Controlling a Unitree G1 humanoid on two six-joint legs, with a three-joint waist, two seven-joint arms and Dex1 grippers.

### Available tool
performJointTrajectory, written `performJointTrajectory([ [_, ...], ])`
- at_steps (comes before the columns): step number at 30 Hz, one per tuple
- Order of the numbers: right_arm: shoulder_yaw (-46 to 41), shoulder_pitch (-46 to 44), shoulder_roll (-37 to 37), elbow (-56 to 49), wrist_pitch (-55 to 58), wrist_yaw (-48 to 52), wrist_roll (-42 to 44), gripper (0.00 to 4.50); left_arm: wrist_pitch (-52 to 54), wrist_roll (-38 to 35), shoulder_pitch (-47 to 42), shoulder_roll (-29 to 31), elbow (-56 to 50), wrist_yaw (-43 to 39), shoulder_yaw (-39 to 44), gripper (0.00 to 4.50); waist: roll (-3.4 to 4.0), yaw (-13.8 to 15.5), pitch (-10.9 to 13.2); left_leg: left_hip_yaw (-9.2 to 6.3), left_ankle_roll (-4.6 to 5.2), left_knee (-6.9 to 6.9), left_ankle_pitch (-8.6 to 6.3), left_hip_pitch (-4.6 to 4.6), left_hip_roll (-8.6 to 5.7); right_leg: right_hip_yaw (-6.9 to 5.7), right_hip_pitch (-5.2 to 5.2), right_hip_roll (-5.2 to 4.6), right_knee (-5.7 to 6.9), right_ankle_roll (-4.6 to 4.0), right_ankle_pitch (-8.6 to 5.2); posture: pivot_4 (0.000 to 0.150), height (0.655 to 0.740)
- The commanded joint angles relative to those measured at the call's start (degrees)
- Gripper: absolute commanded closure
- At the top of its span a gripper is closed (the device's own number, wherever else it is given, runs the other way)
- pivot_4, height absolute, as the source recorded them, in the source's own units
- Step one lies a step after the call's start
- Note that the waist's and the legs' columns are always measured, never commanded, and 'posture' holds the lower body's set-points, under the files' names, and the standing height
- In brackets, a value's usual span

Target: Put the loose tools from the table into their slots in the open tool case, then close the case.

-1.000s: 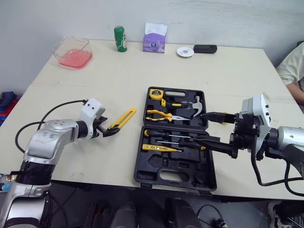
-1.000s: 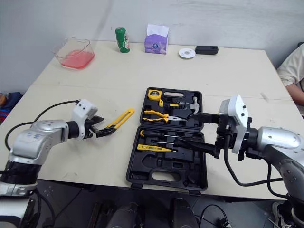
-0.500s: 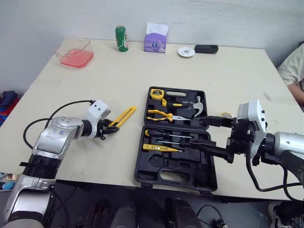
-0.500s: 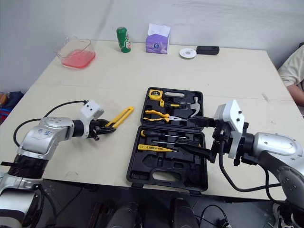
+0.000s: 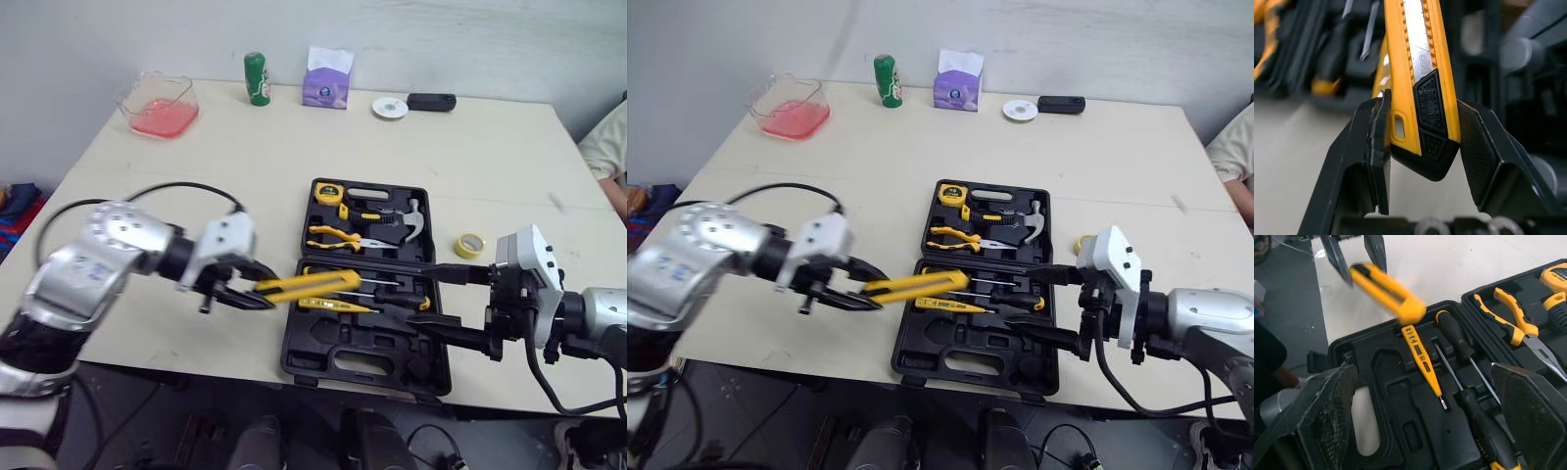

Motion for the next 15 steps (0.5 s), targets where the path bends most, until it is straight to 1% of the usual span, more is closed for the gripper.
performJointTrajectory([
  [1, -2.85, 3.95, -1.14, -3.61, 0.47, 0.92, 0.35, 0.00, 0.91, 3.62, -3.43, -3.22, -0.51, 0.33, -5.89, 2.94, 0.00, 0.51, 0.00, 0.00, 0.01, 0.00, 0.01, 0.00, 0.00, 0.00, 0.00, 0.03, -0.01, 0.01, 0.00, 0.150, 0.7400],
  [3, -4.92, 6.57, -1.39, -3.40, 0.18, 1.20, -0.97, 0.00, 1.49, 5.14, -4.66, -5.62, -0.31, -0.21, -9.74, 2.94, 0.01, 0.38, 0.00, 0.10, 0.05, 0.00, 0.03, -0.04, 0.01, 0.06, -0.03, 0.10, 0.09, 0.05, 0.02, 0.150, 0.7400],
  [6, -8.29, 10.22, -1.00, -3.71, 0.19, 1.73, -1.28, 0.00, -1.40, 9.67, -5.70, -7.72, 1.84, -1.01, -15.16, 2.94, 0.00, 0.52, 0.01, 0.12, 0.12, 0.09, 0.07, -0.06, -0.01, 0.07, -0.02, 0.11, 0.05, 0.13, 0.06, 0.150, 0.7400],
  [10, -10.60, 13.75, -0.02, -5.78, 0.41, 0.82, -0.56, 0.00, -1.92, 11.74, -6.43, -11.90, 5.45, 0.29, -16.85, 2.94, -0.04, 0.76, 0.03, 0.11, 0.17, 0.13, 0.06, -0.03, -0.03, 0.09, -0.01, 0.09, -0.01, 0.13, 0.06, 0.150, 0.7400],
  [15, -12.00, 16.11, 0.95, -6.87, 0.21, -0.41, -0.17, 0.00, -0.41, 14.24, -7.53, -15.29, 8.63, 0.30, -19.07, 2.94, -0.05, 0.75, 0.04, 0.07, 0.18, 0.14, 0.07, -0.07, -0.03, 0.07, -0.01, 0.08, -0.01, 0.14, 0.06, 0.150, 0.7400],
])
